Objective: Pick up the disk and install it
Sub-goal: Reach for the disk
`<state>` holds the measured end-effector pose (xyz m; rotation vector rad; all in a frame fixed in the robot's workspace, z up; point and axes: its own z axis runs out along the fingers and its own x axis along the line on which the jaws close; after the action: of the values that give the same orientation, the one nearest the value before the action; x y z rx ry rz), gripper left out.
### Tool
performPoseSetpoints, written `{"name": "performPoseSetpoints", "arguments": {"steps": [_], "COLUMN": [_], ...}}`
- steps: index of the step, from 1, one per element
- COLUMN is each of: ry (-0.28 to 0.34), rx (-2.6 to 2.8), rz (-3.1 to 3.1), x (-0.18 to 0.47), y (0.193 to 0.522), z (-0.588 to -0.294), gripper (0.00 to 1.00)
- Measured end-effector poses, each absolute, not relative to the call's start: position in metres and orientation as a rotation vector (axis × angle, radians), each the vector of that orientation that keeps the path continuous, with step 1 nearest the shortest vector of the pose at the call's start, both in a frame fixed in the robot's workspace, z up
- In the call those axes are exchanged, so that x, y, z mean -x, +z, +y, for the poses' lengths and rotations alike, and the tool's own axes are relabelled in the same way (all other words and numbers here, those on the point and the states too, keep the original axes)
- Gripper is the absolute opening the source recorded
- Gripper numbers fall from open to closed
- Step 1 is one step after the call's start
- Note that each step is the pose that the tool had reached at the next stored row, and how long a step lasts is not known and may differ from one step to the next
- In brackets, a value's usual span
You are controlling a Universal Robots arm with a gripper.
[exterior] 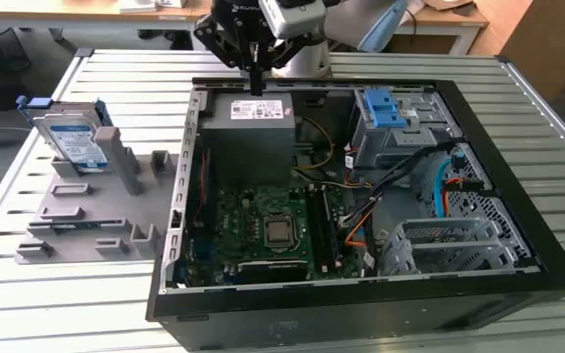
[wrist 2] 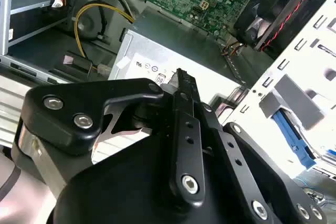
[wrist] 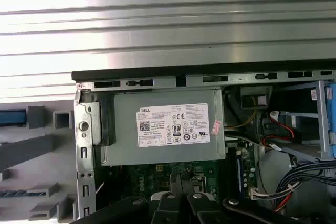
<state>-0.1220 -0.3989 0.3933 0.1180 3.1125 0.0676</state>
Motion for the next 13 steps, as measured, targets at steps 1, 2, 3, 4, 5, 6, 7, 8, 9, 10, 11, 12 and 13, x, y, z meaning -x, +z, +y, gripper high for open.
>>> {"name": "performPoseSetpoints", "arguments": {"steps": [1,2,3,4,5,6,7,8,9,10,11,12,13], "ry": [0.068,0.068,0.068,0.068,0.068,0.068,0.068,0.068,0.068,0.068,0.068,0.068,0.068], "rx": [-0.118,-0.118,-0.118,-0.118,-0.118,-0.118,-0.118,-0.118,-0.118,-0.118,-0.118,-0.118,-0.118], "rz": [3.112,3.112,3.112,3.113,3.112,3.112,3.112,3.112,3.112,3.113,3.112,3.112,3.113], "x": [0.122,0.122,0.122,0.1221,0.1222,0.1226,0.1232,0.1237,0.1242,0.1249,0.1257,0.1266,0.1273], "y": [0.3933,0.3933,0.3933,0.3933,0.3933,0.3933,0.3933,0.3932,0.3932,0.3932,0.3932,0.3932,0.3932], "z": [-0.3989,-0.3989,-0.3989,-0.3989,-0.3989,-0.3989,-0.3989,-0.3989,-0.3989,-0.3989,-0.399,-0.399,-0.3989], "gripper": [0.11,0.11,0.11,0.11,0.11,0.11,0.11,0.11,0.11,0.11,0.11,0.11,0.11]}}
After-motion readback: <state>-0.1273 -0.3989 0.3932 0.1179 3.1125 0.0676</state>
